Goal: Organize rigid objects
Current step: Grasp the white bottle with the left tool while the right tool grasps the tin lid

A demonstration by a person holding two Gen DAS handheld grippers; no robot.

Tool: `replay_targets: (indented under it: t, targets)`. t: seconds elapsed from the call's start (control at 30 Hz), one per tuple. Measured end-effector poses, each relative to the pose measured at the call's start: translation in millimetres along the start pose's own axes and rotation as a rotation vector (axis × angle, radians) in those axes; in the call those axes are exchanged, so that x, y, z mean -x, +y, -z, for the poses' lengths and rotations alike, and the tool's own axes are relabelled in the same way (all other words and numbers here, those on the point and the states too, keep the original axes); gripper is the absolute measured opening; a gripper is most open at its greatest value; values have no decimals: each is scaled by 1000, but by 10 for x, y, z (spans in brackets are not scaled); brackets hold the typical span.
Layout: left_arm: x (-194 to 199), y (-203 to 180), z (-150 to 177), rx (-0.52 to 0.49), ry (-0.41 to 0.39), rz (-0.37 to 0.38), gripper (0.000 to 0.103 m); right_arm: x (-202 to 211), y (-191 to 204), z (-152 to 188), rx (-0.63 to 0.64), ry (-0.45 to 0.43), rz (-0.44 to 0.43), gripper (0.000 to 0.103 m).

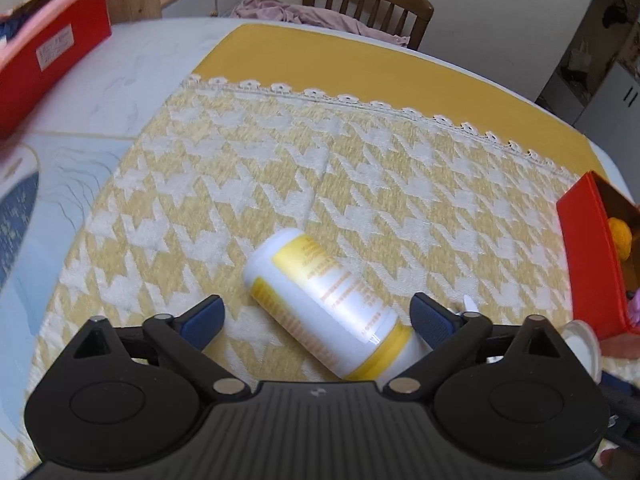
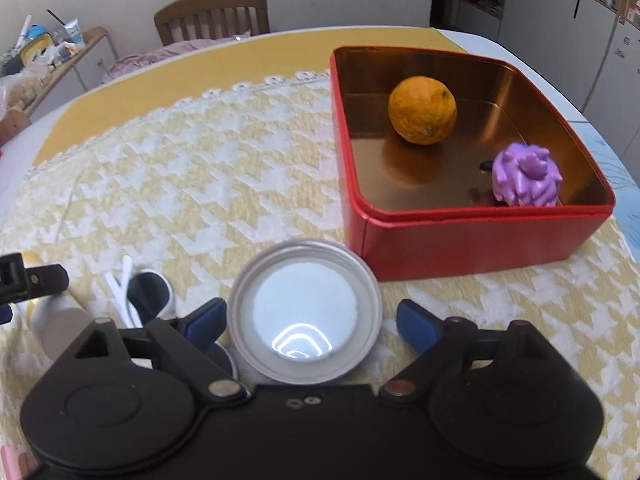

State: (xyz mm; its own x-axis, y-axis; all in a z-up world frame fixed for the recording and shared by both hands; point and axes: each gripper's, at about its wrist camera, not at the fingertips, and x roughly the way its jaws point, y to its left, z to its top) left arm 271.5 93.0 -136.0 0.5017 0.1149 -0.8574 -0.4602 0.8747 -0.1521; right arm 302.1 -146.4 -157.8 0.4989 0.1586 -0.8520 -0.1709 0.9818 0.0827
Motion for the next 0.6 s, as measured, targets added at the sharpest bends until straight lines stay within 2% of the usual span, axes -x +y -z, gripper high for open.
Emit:
replay_targets:
  t: [0.1, 0.13, 0.23, 0.3, 0.37, 0.6]
  targets:
    - [-33, 28, 4, 60, 35, 52, 75, -15, 12, 4, 9, 5, 14, 91]
    - [-31, 18, 10, 65, 38, 49, 71, -19, 28, 2, 17, 10, 20, 91]
    - [-15, -41, 17, 27, 38, 41, 59, -12, 63, 0, 36, 15, 22, 87]
    - [-2, -40, 24, 11, 35, 39, 53, 8, 72, 10, 58, 14, 30, 79]
    - [6, -20, 40, -11, 31, 47, 50, 37, 52, 23, 76, 12, 15, 76]
    - [49, 154, 73, -29, 9, 109, 45, 130, -128, 127, 112, 6, -24, 75]
